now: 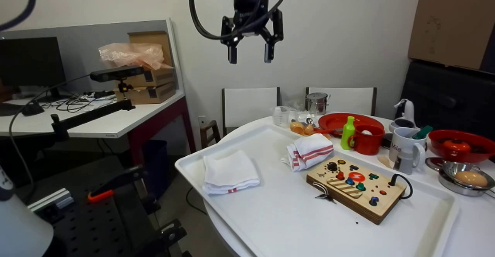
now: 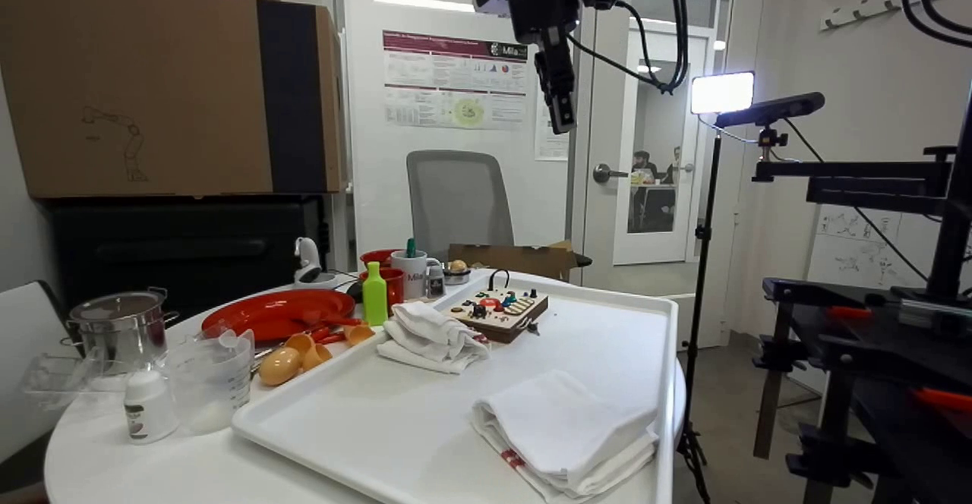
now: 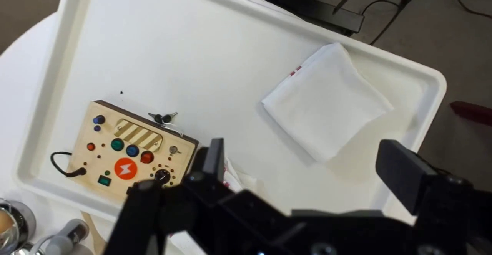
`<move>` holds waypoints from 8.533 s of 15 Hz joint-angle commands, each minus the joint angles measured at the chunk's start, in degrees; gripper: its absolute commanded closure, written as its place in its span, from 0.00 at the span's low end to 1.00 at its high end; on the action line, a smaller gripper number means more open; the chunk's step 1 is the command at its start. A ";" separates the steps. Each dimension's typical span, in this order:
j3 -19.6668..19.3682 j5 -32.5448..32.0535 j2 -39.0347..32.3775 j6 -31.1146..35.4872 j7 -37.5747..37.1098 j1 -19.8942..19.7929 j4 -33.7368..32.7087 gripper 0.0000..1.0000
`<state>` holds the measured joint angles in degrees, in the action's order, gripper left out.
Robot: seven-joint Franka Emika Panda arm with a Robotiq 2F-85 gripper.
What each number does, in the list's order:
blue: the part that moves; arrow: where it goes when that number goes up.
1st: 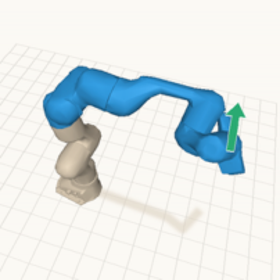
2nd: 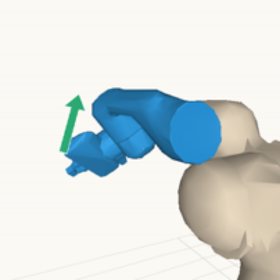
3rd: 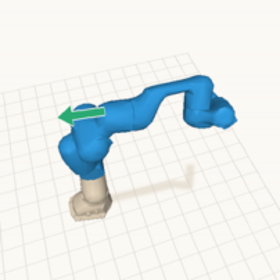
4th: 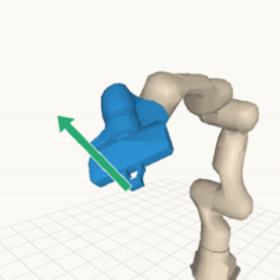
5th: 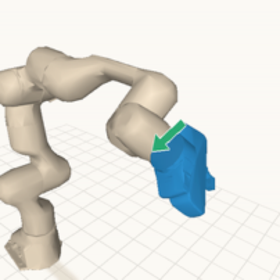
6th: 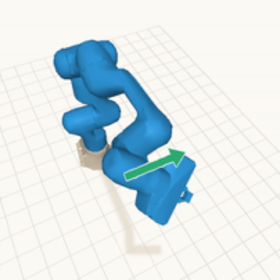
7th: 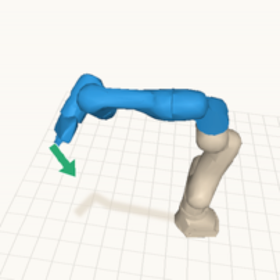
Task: Use the white and red towel at the back to wipe the tray
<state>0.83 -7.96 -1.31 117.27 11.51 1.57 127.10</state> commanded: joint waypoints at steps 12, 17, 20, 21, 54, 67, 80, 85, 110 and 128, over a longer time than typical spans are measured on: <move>0.81 -5.01 -8.35 7.54 -7.13 0.69 -3.35 0.00; -0.16 -9.69 -15.92 13.70 -11.90 1.29 -7.37 0.00; -1.47 -10.46 -22.88 13.17 -17.09 2.11 -13.25 0.00; -1.97 -10.30 -24.74 12.73 -18.83 2.43 -15.07 0.00; -1.90 0.07 -54.68 15.19 -14.37 -0.29 -42.75 0.00; -2.61 -0.41 -64.18 11.61 -11.73 0.36 -54.19 0.00; -2.81 -0.59 -68.84 5.04 -12.29 1.25 -60.55 0.51; -2.66 -0.64 -68.62 3.79 -12.22 1.45 -60.30 0.85; -2.12 0.45 -59.29 14.12 -13.75 0.76 -38.64 1.00; -3.31 -2.76 -56.00 22.32 -13.25 5.85 -35.45 1.00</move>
<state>-1.82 -8.59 -55.94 139.86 -2.82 4.80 94.51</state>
